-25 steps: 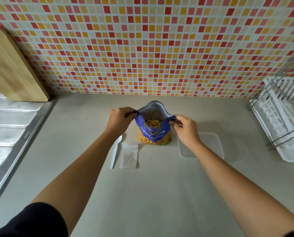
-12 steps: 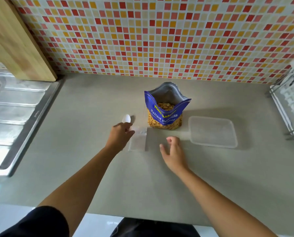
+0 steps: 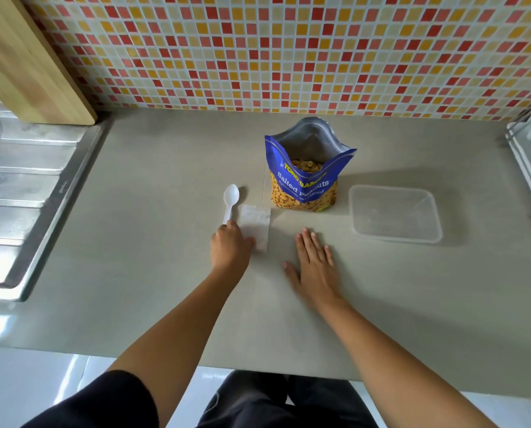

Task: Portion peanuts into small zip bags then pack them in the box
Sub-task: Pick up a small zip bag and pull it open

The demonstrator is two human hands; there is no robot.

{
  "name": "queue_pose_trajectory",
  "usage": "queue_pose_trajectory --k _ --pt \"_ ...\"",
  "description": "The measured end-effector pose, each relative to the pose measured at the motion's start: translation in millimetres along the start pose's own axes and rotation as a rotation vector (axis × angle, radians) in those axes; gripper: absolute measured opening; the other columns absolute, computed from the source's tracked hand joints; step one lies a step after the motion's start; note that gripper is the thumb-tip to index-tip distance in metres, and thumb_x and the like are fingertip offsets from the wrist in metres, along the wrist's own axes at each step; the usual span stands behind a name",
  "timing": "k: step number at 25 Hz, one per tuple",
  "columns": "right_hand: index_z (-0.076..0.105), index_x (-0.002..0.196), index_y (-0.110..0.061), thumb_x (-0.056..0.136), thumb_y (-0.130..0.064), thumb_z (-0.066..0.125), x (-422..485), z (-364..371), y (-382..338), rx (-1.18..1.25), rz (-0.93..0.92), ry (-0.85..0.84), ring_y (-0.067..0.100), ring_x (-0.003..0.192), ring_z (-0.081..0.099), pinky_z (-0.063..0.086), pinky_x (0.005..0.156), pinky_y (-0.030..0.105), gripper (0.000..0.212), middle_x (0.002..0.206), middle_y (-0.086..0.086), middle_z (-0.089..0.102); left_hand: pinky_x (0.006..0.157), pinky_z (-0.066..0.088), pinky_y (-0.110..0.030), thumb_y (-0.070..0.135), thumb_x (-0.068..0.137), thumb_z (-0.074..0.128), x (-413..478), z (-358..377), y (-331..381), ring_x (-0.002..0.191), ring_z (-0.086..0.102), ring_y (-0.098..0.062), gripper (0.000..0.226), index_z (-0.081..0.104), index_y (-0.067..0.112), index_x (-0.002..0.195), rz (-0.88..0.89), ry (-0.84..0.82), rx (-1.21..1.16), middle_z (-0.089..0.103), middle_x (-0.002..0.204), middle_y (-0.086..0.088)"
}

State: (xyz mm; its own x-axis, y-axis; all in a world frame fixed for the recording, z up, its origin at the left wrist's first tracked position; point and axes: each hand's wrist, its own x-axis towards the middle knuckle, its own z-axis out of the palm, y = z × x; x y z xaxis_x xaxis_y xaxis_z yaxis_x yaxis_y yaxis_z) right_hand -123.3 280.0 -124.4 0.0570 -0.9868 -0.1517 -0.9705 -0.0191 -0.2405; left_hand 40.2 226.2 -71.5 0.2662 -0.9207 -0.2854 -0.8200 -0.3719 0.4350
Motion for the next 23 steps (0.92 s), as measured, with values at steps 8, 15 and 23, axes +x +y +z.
queue_pose_trajectory --k 8,15,23 --pt "0.050 0.132 -0.008 0.085 -0.050 0.032 -1 8 2 -0.033 0.011 0.043 0.023 0.129 0.048 0.032 0.107 0.039 0.066 0.141 0.009 0.049 0.076 0.045 -0.038 0.019 0.078 0.067 -1 0 -4 0.098 0.057 -0.038 0.039 0.052 0.003 0.110 -0.045 0.016 -0.078 0.061 0.104 -0.018" --pt "0.031 0.144 -0.010 0.087 -0.054 0.018 -2 12 5 -0.022 -0.031 0.054 0.022 0.142 0.025 0.009 0.112 0.038 0.073 0.154 0.007 0.026 0.074 0.046 -0.035 0.018 0.076 0.069 2 -2 -7 0.092 0.059 -0.033 0.040 0.052 0.009 0.111 -0.043 -0.001 -0.159 0.065 0.098 -0.013" --pt "0.042 0.136 -0.004 0.089 -0.025 0.056 10 -13 5 0.511 0.013 0.080 0.025 0.138 0.033 0.024 0.113 0.032 0.053 0.146 0.012 0.039 0.055 0.038 -0.016 0.017 0.081 0.068 -14 -33 -3 0.067 0.056 -0.011 0.003 0.067 0.016 0.079 -0.040 -0.175 -0.649 0.060 0.070 0.003"
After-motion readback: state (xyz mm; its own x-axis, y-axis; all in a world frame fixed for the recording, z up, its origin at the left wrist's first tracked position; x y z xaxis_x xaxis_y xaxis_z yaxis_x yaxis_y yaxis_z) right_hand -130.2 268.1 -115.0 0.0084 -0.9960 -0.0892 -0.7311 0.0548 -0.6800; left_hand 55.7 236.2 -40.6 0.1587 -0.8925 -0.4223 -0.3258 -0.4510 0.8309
